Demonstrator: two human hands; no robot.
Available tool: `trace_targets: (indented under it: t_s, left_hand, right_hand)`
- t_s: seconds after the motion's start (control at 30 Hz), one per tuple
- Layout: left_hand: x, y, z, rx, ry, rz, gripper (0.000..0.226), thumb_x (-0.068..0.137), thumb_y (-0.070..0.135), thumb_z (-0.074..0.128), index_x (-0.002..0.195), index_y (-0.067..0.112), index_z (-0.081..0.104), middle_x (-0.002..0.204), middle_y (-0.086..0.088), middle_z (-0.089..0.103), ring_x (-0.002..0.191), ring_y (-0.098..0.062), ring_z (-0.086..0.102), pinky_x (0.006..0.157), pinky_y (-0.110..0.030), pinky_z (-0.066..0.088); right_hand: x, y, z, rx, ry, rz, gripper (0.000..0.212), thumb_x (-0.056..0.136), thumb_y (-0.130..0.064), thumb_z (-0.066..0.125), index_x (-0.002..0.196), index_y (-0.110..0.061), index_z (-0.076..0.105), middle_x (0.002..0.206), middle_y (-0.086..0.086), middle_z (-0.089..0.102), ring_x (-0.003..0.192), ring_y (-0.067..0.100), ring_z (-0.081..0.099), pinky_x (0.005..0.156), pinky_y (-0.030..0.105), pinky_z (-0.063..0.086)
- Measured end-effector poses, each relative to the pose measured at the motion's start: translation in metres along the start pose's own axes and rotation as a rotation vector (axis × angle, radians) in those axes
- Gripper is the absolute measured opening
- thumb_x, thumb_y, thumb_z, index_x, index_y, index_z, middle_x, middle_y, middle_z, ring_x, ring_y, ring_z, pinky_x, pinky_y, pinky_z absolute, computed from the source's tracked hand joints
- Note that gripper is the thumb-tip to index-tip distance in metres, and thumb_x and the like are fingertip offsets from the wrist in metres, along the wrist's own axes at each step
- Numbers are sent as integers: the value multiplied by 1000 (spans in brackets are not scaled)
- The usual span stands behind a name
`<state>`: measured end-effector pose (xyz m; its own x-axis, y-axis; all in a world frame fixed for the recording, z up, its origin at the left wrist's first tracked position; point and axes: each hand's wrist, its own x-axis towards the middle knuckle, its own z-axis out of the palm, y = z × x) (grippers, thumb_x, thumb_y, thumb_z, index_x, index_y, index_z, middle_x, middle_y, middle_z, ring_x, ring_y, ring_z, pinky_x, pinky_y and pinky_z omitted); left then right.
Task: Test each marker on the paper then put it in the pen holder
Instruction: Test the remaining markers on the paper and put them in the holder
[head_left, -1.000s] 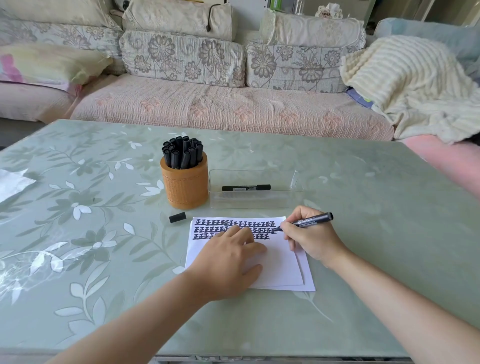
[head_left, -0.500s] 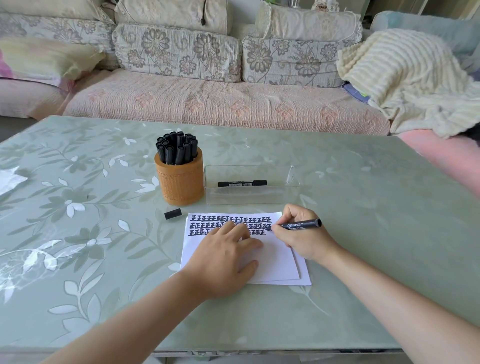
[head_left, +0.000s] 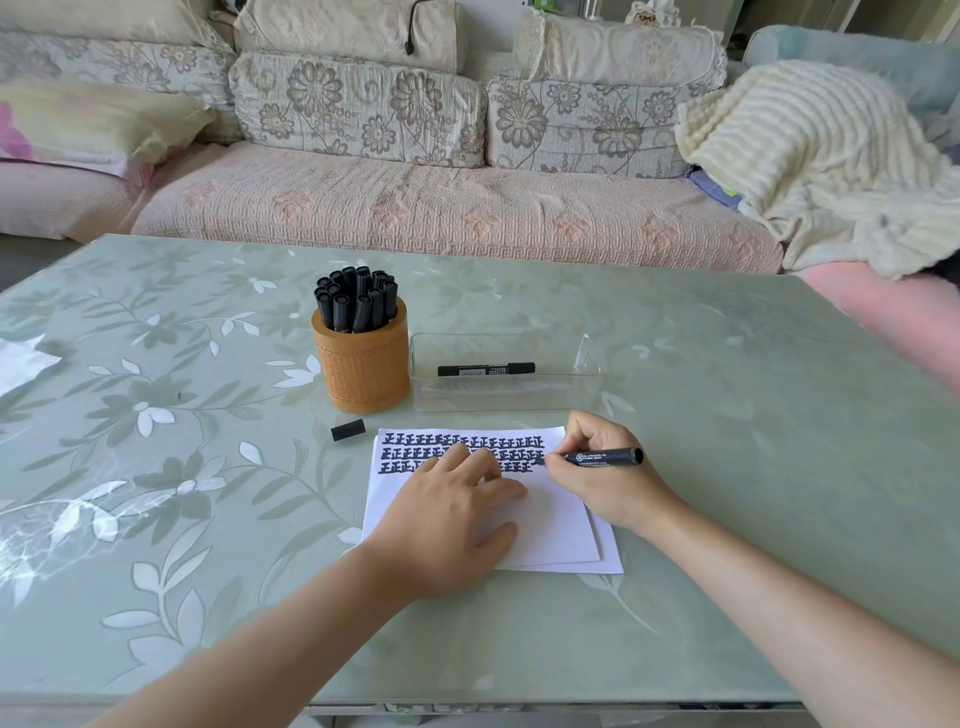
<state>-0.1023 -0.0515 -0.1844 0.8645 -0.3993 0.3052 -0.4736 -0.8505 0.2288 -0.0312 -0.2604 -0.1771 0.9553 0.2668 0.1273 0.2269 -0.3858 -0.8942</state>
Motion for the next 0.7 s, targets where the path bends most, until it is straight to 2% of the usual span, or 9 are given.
trace_targets:
  t_s: [0.17,0.3,0.5,0.7]
  left_hand:
    - [0,0,0,2,1,-3,35,85,48,51,117,36,60,102,9,50,90,-17,47,75,-31,44]
    - [0,0,0,0,9,1,35,84,48,51,116,35,60,101,9,50,89,-17,47,75,-31,44]
    - [0,0,0,1,8,-3,36,84,48,51,116,35,60,101,9,51,89,-17,47,74,-31,44]
    - [-1,0,0,8,6,-3,37,84,49,50,117,36,60,102,9,50,90,-16,47,74,-29,42]
  right_hand:
    - [0,0,-1,-34,-46,-2,29,76,-8,66,62,-18,43,56,-14,48,54,12,39,53,26,32]
    - [1,2,-2,9,-29,0,30,77,-2,65,62,-15,42,57,-9,46,55,14,38,54,27,30]
    - [1,1,-1,-17,-28,-13,24,73,-9,63,64,-14,41,56,-12,44,55,13,37,53,27,30]
    - [0,-1,0,-24,-37,-8,27,80,-2,67,65,-13,47,56,-13,52,55,12,42,54,26,34]
